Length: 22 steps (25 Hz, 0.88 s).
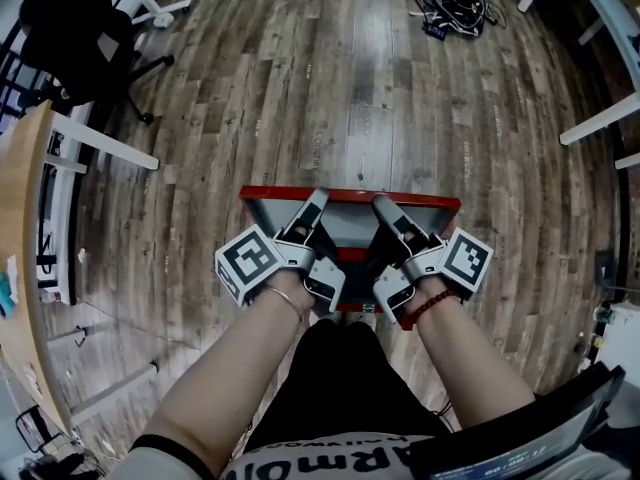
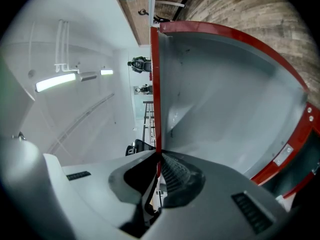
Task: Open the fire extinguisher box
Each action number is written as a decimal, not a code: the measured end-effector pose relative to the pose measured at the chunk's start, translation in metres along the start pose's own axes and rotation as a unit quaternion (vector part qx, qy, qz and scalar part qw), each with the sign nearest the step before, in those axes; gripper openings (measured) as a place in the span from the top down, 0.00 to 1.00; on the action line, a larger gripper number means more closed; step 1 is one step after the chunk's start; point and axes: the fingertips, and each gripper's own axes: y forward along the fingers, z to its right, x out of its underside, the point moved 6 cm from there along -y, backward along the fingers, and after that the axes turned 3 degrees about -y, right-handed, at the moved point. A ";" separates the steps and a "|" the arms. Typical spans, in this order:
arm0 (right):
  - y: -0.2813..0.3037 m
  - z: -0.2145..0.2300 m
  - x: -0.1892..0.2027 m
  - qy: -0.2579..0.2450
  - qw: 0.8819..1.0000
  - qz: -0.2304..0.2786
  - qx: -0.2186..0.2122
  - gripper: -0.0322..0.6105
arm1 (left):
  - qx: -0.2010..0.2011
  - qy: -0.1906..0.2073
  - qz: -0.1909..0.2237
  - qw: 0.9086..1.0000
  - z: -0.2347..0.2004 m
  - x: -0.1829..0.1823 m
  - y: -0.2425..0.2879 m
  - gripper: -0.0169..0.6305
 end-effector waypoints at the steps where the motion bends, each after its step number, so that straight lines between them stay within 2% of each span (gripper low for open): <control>1: 0.002 0.001 -0.003 0.001 1.000 0.002 0.002 0.90 | -0.004 -0.002 -0.002 1.000 -0.001 -0.001 0.003 0.78; 10: 0.032 0.012 -0.025 0.001 1.000 0.008 0.005 0.90 | -0.025 -0.026 -0.007 0.999 -0.006 -0.020 0.034 0.78; 15: 0.037 0.020 -0.031 0.000 1.000 0.001 0.009 0.90 | 0.007 -0.050 0.000 0.999 -0.012 -0.020 0.041 0.78; 20: 0.049 0.032 -0.038 0.018 1.000 0.008 0.009 0.90 | -0.007 -0.061 0.002 0.998 -0.026 -0.028 0.051 0.78; 22: 0.055 0.037 -0.043 0.015 1.000 0.003 0.010 0.90 | 0.013 -0.053 0.003 0.998 -0.028 -0.031 0.057 0.78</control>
